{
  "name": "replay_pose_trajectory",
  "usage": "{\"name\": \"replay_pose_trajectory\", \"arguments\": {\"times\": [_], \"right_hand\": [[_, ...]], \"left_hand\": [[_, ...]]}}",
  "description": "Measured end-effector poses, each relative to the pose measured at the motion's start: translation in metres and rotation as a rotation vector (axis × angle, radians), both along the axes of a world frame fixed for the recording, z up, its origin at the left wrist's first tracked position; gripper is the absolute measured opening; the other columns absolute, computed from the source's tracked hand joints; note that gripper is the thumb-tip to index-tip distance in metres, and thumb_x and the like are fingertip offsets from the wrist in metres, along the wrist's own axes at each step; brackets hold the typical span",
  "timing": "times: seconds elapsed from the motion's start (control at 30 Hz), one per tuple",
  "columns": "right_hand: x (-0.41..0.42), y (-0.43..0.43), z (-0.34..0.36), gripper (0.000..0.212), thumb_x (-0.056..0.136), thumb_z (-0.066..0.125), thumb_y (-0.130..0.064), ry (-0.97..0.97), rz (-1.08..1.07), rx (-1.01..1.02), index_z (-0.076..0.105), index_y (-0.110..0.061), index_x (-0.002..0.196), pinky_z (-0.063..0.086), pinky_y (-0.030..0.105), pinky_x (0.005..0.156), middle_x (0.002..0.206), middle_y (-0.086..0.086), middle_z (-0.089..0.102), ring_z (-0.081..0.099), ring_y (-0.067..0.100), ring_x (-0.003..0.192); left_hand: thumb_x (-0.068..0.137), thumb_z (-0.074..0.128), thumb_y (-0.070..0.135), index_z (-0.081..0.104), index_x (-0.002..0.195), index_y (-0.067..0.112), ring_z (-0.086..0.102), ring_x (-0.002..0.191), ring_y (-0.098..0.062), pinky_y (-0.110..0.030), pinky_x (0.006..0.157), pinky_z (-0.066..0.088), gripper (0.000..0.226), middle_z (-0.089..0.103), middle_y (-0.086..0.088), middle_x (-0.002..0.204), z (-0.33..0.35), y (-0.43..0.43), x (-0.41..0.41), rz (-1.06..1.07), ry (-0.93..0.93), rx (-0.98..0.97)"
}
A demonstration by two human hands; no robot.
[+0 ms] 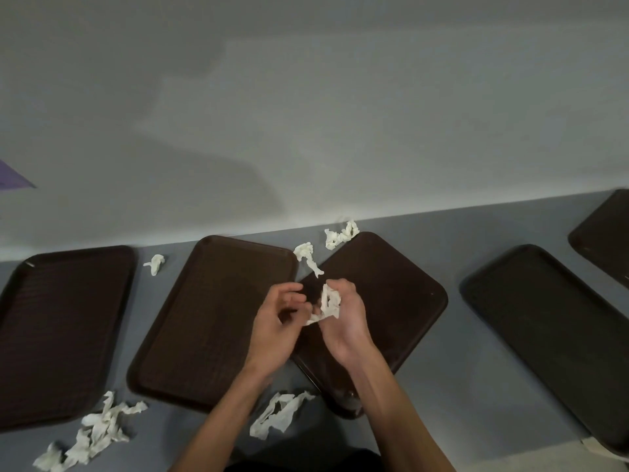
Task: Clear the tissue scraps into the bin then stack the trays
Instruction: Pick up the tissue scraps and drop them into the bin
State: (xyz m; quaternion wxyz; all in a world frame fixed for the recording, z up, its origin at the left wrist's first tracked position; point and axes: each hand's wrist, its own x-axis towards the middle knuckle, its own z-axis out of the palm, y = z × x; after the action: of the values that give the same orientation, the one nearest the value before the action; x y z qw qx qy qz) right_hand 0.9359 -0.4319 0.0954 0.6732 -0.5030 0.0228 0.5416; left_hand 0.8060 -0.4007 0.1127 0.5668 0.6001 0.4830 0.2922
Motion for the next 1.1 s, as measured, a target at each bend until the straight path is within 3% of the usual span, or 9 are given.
{"name": "replay_pose_trajectory", "arguments": {"times": [0.13,0.2,0.33,0.47,0.67,0.77,0.87,0.97,1.1], "right_hand": [[-0.025,0.002,0.014,0.009,0.088,0.052,-0.019,-0.056,0.110,0.007,0.046,-0.016,0.082,0.047,0.036,0.067,0.076,0.007,0.049,0.054,0.019,0.071],[-0.034,0.000,0.013,0.007,0.089,0.050,-0.028,-0.361,0.228,-0.057,0.046,-0.021,0.088,0.051,0.035,0.071,0.088,0.005,0.055,0.058,0.016,0.080],[-0.033,-0.002,-0.008,0.002,0.098,0.042,-0.031,-1.382,0.671,-0.088,0.044,-0.030,0.098,0.043,0.037,0.092,0.105,-0.007,0.048,0.042,0.014,0.100],[-0.022,-0.006,-0.018,0.029,0.096,0.052,-0.036,-1.781,0.673,-0.093,0.060,-0.025,0.122,0.032,0.041,0.111,0.136,-0.005,0.042,0.036,0.020,0.129],[-0.007,0.002,-0.014,0.021,0.097,0.056,-0.044,-1.625,0.860,0.052,0.073,-0.038,0.108,0.031,0.039,0.110,0.143,-0.011,0.030,0.030,0.017,0.129],[0.005,0.022,-0.016,0.021,0.096,0.063,-0.032,-1.385,0.755,0.113,0.082,-0.040,0.103,0.039,0.026,0.108,0.127,-0.018,0.050,0.047,0.005,0.113],[0.025,0.052,-0.020,0.026,0.095,0.066,-0.015,-1.446,0.655,-0.062,0.075,-0.032,0.113,0.055,0.030,0.098,0.118,-0.009,0.055,0.065,0.006,0.089],[0.045,0.088,-0.028,0.048,0.096,0.059,0.000,-1.535,0.744,-0.245,0.059,-0.025,0.136,0.057,0.042,0.098,0.132,0.008,0.050,0.069,0.032,0.100],[0.060,0.136,-0.047,0.078,0.088,0.054,0.017,-1.647,0.983,-0.341,0.043,-0.025,0.152,0.056,0.044,0.101,0.141,0.015,0.041,0.062,0.037,0.120]], "left_hand": [[0.103,0.055,0.042,0.066,0.132,0.002,0.067,0.116,-0.029,-0.044,0.110,0.046,0.051,0.070,-0.020,0.124,0.001,0.008,0.013,0.074,-0.533,-0.894],[0.102,0.049,0.047,0.067,0.133,0.002,0.064,0.124,-0.034,-0.045,0.116,0.041,0.057,0.068,-0.023,0.130,0.002,0.013,0.017,0.101,-0.629,-1.115],[0.105,0.044,0.043,0.072,0.110,-0.003,0.070,0.113,-0.035,-0.044,0.112,0.046,0.054,0.072,-0.024,0.115,0.003,0.027,0.018,0.144,-0.566,-1.082],[0.107,0.049,0.028,0.070,0.110,0.003,0.071,0.074,-0.021,-0.033,0.070,0.058,0.033,0.072,-0.011,0.085,-0.002,0.039,0.014,0.195,-0.354,-0.897],[0.107,0.051,0.020,0.058,0.081,0.011,0.048,0.049,-0.014,-0.027,0.046,0.040,0.029,0.052,-0.003,0.061,-0.016,0.049,0.011,0.363,-0.161,-0.760],[0.107,0.049,0.021,0.045,0.076,0.016,0.029,0.041,-0.011,-0.022,0.037,0.021,0.032,0.034,0.001,0.057,-0.025,0.061,0.004,0.473,-0.263,-0.784],[0.106,0.052,0.028,0.042,0.068,0.021,0.020,0.043,-0.010,-0.024,0.038,0.014,0.040,0.028,0.003,0.058,-0.023,0.067,-0.009,0.487,-0.284,-0.783],[0.105,0.054,0.029,0.042,0.061,0.024,0.020,0.043,-0.011,-0.026,0.039,0.015,0.046,0.029,0.003,0.056,-0.017,0.068,-0.023,0.421,-0.241,-0.704],[0.106,0.052,0.032,0.042,0.061,0.026,0.021,0.045,-0.013,-0.028,0.041,0.015,0.046,0.029,0.003,0.056,-0.012,0.066,-0.033,0.367,-0.189,-0.629]]}}
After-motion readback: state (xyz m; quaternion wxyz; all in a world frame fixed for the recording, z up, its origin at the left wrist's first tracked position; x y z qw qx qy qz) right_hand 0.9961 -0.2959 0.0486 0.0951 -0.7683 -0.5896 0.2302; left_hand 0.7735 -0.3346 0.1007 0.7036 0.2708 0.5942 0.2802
